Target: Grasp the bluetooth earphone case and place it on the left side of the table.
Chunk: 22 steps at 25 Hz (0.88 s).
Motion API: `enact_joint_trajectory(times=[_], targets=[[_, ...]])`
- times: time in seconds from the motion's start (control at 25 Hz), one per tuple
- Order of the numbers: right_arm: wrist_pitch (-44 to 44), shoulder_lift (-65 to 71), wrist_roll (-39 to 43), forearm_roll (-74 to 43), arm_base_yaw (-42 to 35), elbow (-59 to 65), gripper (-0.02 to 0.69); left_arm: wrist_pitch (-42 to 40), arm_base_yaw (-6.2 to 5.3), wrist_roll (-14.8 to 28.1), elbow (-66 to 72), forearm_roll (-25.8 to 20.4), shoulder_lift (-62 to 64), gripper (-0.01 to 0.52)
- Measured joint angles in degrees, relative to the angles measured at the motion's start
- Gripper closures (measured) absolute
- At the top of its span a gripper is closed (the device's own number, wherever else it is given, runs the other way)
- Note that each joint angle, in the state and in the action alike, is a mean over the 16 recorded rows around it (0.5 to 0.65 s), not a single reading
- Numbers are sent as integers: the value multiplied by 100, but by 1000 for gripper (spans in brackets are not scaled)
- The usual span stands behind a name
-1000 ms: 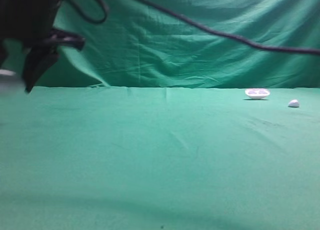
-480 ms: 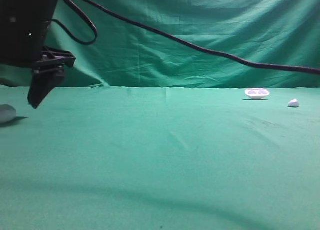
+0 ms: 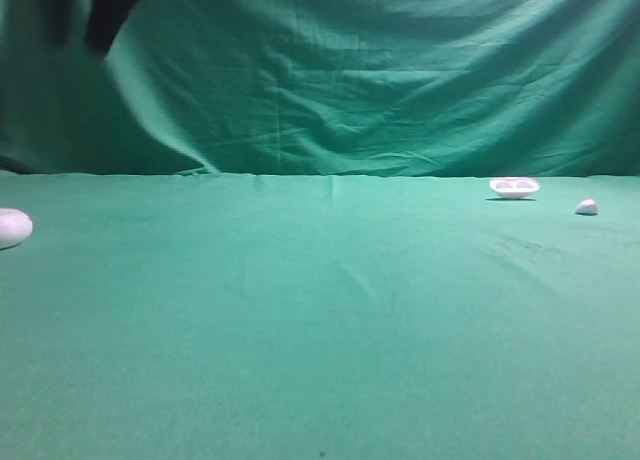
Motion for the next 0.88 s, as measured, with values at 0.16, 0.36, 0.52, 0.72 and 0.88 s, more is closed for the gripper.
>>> enact_joint_trajectory(times=[0.16,0.36,0.52,0.72,0.88], targets=[[63,-666,46,-57,-202,380,665,0,0,0,0,0,0,514],[71,-1681,60,-137,-288,1292,665,0,0,0,0,0,0,514],[-53,-2626,119,-216,-290,2369,665,0,0,0,0,0,0,514],[-342,-3846,250,-263,-290,3810,665,0,0,0,0,0,0,514],[-510,-4766,350,-283,-290,4771,665,0,0,0,0,0,0,514]])
